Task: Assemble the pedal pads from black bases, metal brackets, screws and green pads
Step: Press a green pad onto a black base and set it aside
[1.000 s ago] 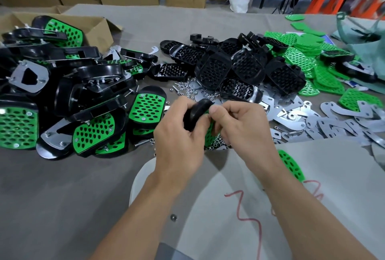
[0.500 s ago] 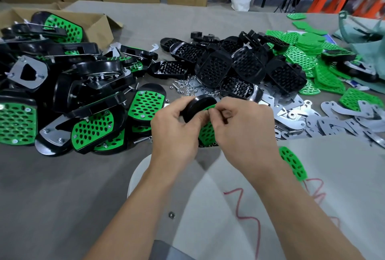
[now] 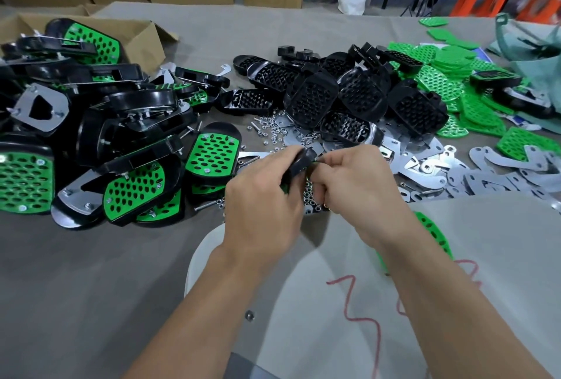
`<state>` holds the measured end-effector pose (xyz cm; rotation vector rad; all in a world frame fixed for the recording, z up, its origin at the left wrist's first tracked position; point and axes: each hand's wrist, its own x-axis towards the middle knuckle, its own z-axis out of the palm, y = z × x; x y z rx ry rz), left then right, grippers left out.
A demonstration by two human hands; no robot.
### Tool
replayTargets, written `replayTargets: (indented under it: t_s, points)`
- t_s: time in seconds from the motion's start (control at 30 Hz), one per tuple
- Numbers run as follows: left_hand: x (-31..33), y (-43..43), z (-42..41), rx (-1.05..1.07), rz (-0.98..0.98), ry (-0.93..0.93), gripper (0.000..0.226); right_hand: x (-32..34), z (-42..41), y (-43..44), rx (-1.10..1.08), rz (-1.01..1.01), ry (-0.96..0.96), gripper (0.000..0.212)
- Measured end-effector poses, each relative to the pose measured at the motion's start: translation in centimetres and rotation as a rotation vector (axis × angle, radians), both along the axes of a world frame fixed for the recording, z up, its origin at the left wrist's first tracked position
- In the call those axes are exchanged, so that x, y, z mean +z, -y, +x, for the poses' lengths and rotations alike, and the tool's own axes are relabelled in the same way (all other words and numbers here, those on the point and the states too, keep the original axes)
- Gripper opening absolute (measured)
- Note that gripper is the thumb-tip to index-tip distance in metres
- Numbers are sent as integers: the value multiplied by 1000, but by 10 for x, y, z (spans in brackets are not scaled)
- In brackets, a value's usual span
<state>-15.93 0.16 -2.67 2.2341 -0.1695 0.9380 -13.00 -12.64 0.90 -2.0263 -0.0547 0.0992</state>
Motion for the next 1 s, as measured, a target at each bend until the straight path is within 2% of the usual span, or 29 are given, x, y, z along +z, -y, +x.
replayTargets:
  t_s: [0.07, 0.13, 0.23, 0.27, 0.33, 0.4, 0.5, 0.57, 0.6, 0.63, 0.67, 0.73, 0.77, 0.8, 0.87, 0.9, 0.93, 0.97, 1.0]
  points:
    - [-2, 2, 1, 46, 37, 32, 17, 2, 1, -2, -7, 10, -62, 29]
    - [-3, 2, 2, 59, 21, 10, 15, 5, 2, -3, -6, -104, 11, 34]
    - [-1, -1, 2, 27, -19, -64, 10, 6, -1, -8, -6, -615, 444, 32]
    - [0, -2, 2, 19, -39, -79, 10, 5, -6, -12, 2, -726, 586, 29]
    - [2, -4, 1, 25, -82, -100, 14, 5, -14, -20, -28, -750, 705, 22]
    - [3, -6, -1, 40, -61, -84, 20, 11, -10, -19, -59, -482, 450, 26]
    - [11, -12, -3, 11, 20, 45, 27, 27, -2, -13, 24, 136, -135, 23]
    - [20, -17, -3, -33, 30, 79, 28, 36, -3, -9, 58, 336, -265, 20]
    - [27, -18, -4, -52, 17, 39, 29, 40, -5, -7, 63, 350, -263, 19]
    - [34, -17, -6, -75, 8, -28, 29, 41, -7, -5, 62, 275, -208, 20]
    - [40, -16, -9, -93, 5, -102, 28, 41, -11, -3, 47, 80, -86, 24]
    - [50, -13, -15, -116, -17, -221, 23, 39, -25, -5, -30, -479, 260, 29]
    - [54, -12, -18, -117, -38, -269, 21, 38, -36, -8, -72, -694, 432, 28]
    - [57, -12, -20, -114, -38, -312, 19, 36, -49, -14, -86, -790, 559, 23]
    - [60, -10, -26, -90, 62, -353, 13, 32, -66, -22, -10, -852, 672, 14]
    - [60, -9, -32, -65, 142, -319, 14, 32, -68, -20, 15, -837, 597, 18]
    - [59, -8, -38, -48, 205, -239, 15, 34, -65, -14, 14, -730, 421, 24]
    - [56, -7, -44, -45, 224, -137, 19, 39, -60, -8, 17, -499, 197, 28]
    - [53, -7, -49, -54, 209, -37, 23, 48, -59, -2, 52, -180, -31, 27]
